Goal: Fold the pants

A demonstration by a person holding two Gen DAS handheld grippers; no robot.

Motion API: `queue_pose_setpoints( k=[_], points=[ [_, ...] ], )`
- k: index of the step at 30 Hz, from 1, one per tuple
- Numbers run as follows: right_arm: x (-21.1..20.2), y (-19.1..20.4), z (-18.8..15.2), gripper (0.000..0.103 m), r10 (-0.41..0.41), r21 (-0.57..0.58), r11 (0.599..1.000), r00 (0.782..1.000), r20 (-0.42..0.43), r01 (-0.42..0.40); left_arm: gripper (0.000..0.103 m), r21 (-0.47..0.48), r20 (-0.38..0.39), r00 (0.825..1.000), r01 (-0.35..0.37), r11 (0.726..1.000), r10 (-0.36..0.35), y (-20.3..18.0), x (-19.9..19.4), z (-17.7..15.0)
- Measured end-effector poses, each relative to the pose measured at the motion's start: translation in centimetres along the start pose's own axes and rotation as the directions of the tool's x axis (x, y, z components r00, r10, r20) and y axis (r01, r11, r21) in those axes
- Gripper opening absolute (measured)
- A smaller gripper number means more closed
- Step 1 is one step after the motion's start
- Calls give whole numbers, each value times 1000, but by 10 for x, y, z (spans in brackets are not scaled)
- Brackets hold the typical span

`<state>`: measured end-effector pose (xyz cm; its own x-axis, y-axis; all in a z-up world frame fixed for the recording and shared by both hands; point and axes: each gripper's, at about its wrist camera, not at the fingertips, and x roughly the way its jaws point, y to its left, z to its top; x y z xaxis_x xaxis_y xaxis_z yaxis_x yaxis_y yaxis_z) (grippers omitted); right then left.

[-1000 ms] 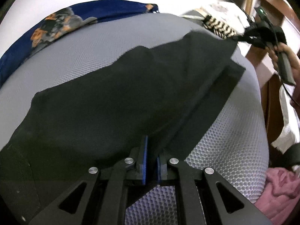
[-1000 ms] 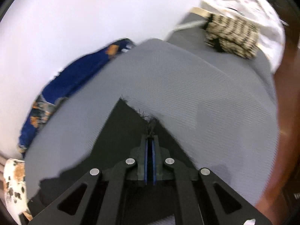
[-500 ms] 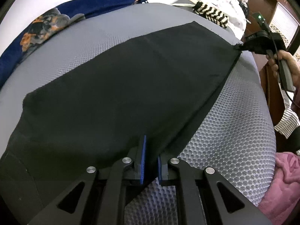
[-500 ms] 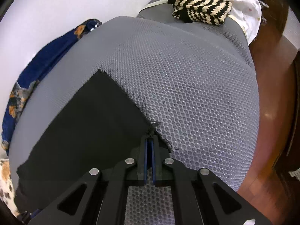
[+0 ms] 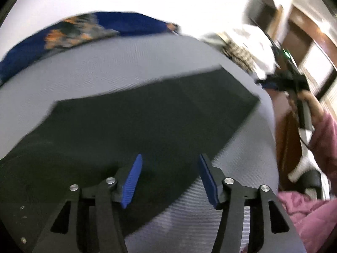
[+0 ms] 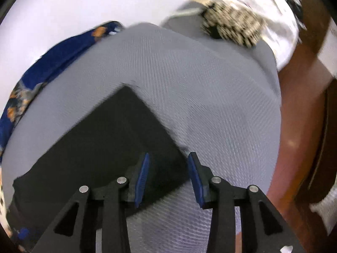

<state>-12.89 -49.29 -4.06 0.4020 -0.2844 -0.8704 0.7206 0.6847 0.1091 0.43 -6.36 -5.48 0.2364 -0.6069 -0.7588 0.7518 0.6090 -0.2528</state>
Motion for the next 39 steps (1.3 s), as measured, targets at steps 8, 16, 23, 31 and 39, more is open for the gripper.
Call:
queue_pose_setpoints(
  k=[8,16,23,31,39],
  points=[
    [19,183,-2,37,357,-364,843,918,-173,-397,58,-255,39,950,-289,923,308,96,-41,-14],
    [41,393,-55,37,451,-587,429,726,-519,-686,58,-416,-3,887,-421,806,461,170,-84,-58],
    [61,477,-98,37,337,-645,243,686,-645,-725,57,-461,-33,887,-422,781,460,194,-86,-90],
    [71,491,-107,10,297,-663,196,688,-663,-723,55,-433,-30,893,-418,799,450,200,-86,-92],
    [86,494,-104,7,340,-690,285,743,-576,-665,54,-441,-18,902,-395,806,432,204,-90,-96]
  ],
)
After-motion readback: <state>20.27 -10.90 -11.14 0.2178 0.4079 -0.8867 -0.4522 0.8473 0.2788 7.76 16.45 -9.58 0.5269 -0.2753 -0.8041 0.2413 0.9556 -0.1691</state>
